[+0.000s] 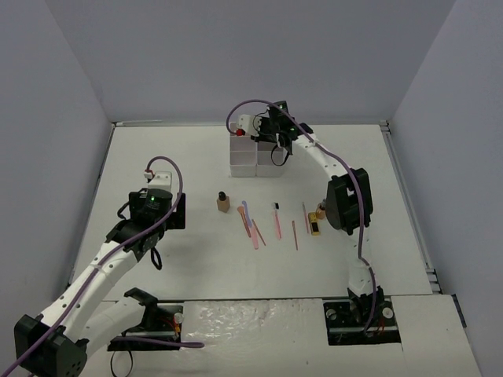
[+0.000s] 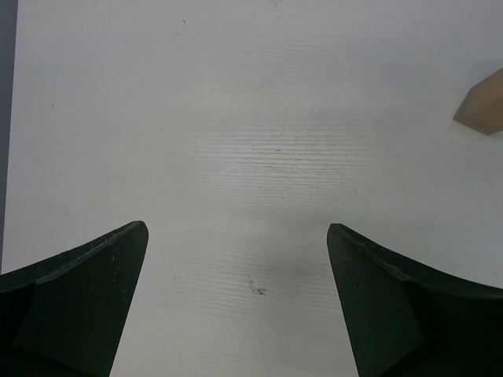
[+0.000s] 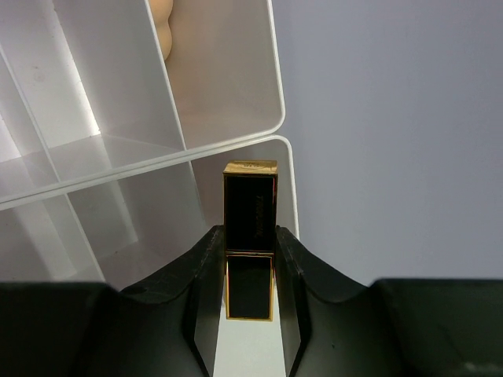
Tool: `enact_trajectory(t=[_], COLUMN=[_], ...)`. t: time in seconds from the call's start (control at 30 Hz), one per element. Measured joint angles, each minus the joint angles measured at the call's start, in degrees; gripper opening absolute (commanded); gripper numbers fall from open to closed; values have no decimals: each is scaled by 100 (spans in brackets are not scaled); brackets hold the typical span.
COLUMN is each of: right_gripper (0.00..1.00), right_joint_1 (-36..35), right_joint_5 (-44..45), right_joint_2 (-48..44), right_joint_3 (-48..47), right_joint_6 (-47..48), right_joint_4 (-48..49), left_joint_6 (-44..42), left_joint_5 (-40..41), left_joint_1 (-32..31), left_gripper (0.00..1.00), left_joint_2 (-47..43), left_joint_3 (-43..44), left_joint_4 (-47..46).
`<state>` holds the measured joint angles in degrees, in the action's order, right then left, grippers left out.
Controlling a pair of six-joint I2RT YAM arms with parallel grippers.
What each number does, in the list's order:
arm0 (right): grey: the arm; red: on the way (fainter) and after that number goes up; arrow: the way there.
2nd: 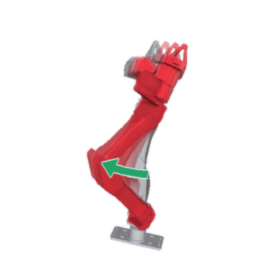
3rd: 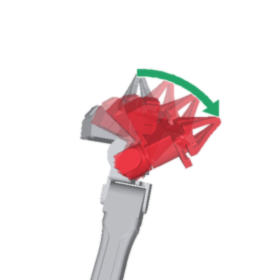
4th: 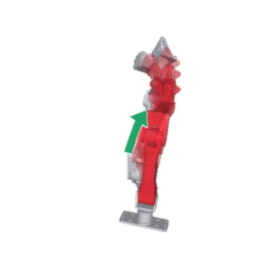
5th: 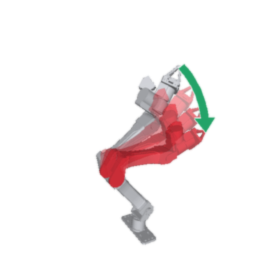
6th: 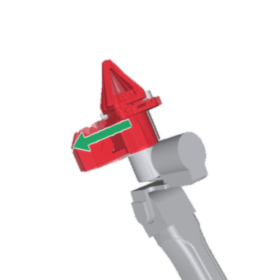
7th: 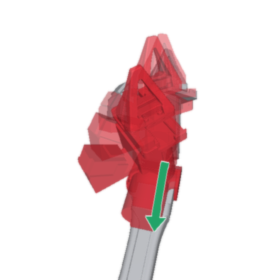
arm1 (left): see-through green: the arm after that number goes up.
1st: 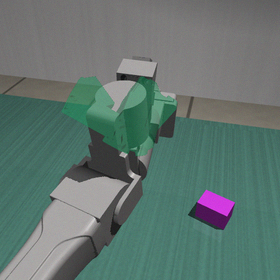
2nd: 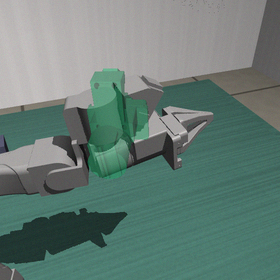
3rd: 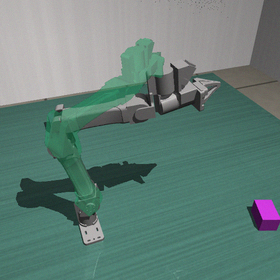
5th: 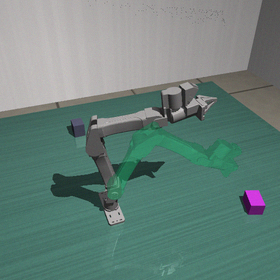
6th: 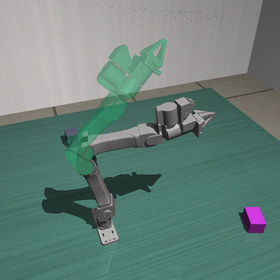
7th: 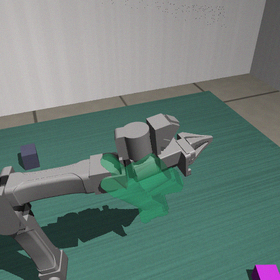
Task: Organize the makeup
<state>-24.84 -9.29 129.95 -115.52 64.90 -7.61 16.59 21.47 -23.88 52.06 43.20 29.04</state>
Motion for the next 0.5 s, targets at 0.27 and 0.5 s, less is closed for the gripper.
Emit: enact_trajectory(t=[0.27,0.5], right_gripper=[51,55], right_joint_1=[0,0], right_joint_5=[6,32], right_joint_2=[39,-7], right_joint_3=[-2,27], right_joint_6=[4,-360], right_joint_4=[93,96], left_joint_6=[0,-1], left_joint_5=[0,-5], left_joint_1=[1,0], left_gripper=[97,97], left_joint_2=[8,8], left_joint_3=[0,0], left_joint_4=[-2,-2])
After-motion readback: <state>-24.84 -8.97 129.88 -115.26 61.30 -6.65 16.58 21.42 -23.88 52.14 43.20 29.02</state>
